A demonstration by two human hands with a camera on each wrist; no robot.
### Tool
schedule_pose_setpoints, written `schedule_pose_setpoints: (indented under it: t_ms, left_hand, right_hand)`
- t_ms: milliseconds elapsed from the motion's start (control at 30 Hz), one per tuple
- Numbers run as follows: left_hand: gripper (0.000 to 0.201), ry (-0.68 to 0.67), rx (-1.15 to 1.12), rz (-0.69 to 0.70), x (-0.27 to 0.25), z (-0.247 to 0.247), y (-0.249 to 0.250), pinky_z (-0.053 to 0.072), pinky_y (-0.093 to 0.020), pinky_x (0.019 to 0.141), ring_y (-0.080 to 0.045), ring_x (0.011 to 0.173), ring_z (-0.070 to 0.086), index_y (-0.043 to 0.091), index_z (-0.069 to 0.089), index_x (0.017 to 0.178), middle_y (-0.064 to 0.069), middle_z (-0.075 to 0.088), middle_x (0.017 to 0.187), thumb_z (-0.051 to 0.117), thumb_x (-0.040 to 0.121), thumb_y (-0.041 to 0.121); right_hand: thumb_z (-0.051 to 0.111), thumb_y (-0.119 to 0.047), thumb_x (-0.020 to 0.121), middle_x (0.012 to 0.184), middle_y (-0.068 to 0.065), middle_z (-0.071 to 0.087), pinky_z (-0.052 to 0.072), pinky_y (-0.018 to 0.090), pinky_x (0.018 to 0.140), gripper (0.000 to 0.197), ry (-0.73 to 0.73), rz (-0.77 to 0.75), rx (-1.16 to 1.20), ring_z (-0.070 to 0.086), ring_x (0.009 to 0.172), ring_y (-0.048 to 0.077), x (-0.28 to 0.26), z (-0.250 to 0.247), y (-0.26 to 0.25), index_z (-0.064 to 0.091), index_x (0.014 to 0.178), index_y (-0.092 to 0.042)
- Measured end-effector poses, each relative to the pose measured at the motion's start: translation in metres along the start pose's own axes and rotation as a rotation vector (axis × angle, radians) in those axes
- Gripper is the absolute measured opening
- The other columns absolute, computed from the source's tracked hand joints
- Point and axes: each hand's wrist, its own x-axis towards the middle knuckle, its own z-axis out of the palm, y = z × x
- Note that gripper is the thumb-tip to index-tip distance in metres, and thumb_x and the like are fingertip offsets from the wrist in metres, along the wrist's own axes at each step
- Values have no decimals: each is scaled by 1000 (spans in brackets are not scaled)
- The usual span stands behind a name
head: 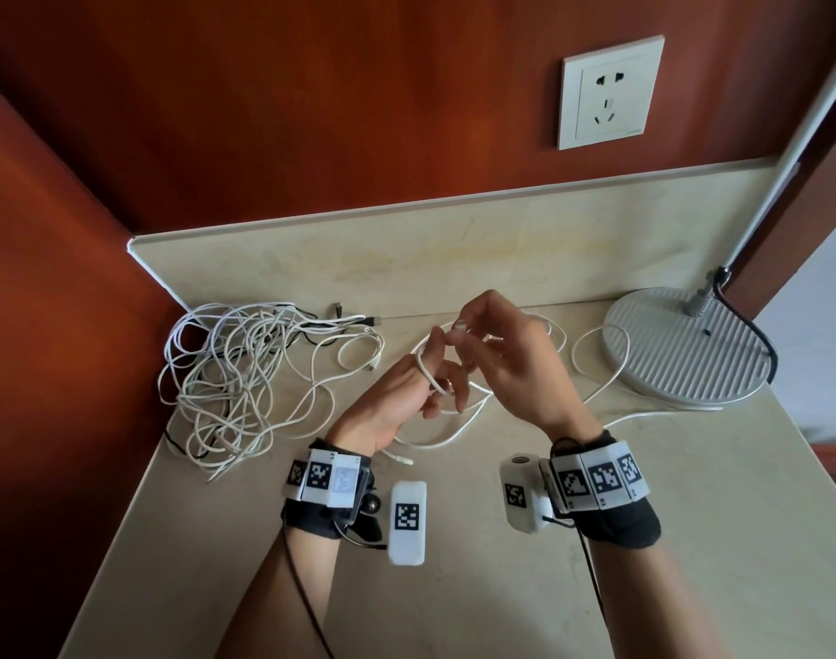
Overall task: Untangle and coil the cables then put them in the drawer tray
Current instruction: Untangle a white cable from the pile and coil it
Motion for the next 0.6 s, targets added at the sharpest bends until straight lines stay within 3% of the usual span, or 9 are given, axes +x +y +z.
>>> schedule_pose_setpoints:
  t_ms: [67,167,233,267,333,400,433,500,600]
  left_hand:
    - [77,-44,71,25,1,-1,-2,34,-26,62,-23,73,36,11,68,89,-7,60,80,21,99,72]
    - [75,-122,143,88,-2,-2,-4,35,-25,65,-21,68,37,7,61,79,-5,55,78,36,97,75]
    - [57,-181,148,115,-4,-5,-1,37,-18,65,-11,62,42,8,59,73,-3,53,73,52,100,58]
    - [45,-200,154,103,-5,-7,1,39,-14,66,-6,63,47,9,59,72,-1,54,72,58,100,44]
    - [28,-215,204,83,-1,-12,1,42,-15,76,-4,72,56,10,64,72,3,61,73,70,96,24]
    - [11,-210,293,60,2,-15,2,42,-18,83,-1,79,61,16,75,78,12,68,77,80,88,17]
    - [8,-205,327,48,2,-15,2,41,-14,82,6,79,61,20,78,85,18,69,76,82,86,13]
    - [22,-172,335,53,6,-18,-2,41,-7,80,11,80,62,24,81,97,26,71,79,83,84,6]
    - [27,-40,312,97,11,-24,-7,48,-22,90,-1,101,68,34,83,96,13,78,99,88,79,14]
  right_hand:
    - [68,-13,100,80,5,67,57,52,67,13,15,48,53,67,66,26,0,-1,1,56,97,-11]
    - [69,-14,100,85,2,69,58,46,70,13,17,62,113,67,75,23,0,-3,0,57,96,-12]
    - [68,-16,101,92,2,70,56,37,72,13,10,61,114,68,84,19,-1,-2,-1,57,97,-11]
    - [67,-16,102,94,5,71,57,39,72,13,1,64,111,69,87,20,-1,-2,-2,56,98,-10]
    - [65,-14,103,90,10,71,59,50,75,15,-21,62,107,72,85,24,-1,0,-4,53,99,-7]
    - [63,-14,103,85,11,71,56,57,76,16,-39,57,105,73,80,27,-1,1,-5,51,97,-7]
    - [63,-15,103,84,10,72,56,59,77,16,-46,56,106,72,80,29,-1,2,-6,51,96,-9]
    - [63,-18,102,84,8,73,55,61,78,16,-52,59,116,72,82,33,-1,2,-7,51,95,-12]
    - [63,-14,103,87,8,75,57,60,80,13,-30,70,144,72,85,34,-2,-1,-11,52,97,-9]
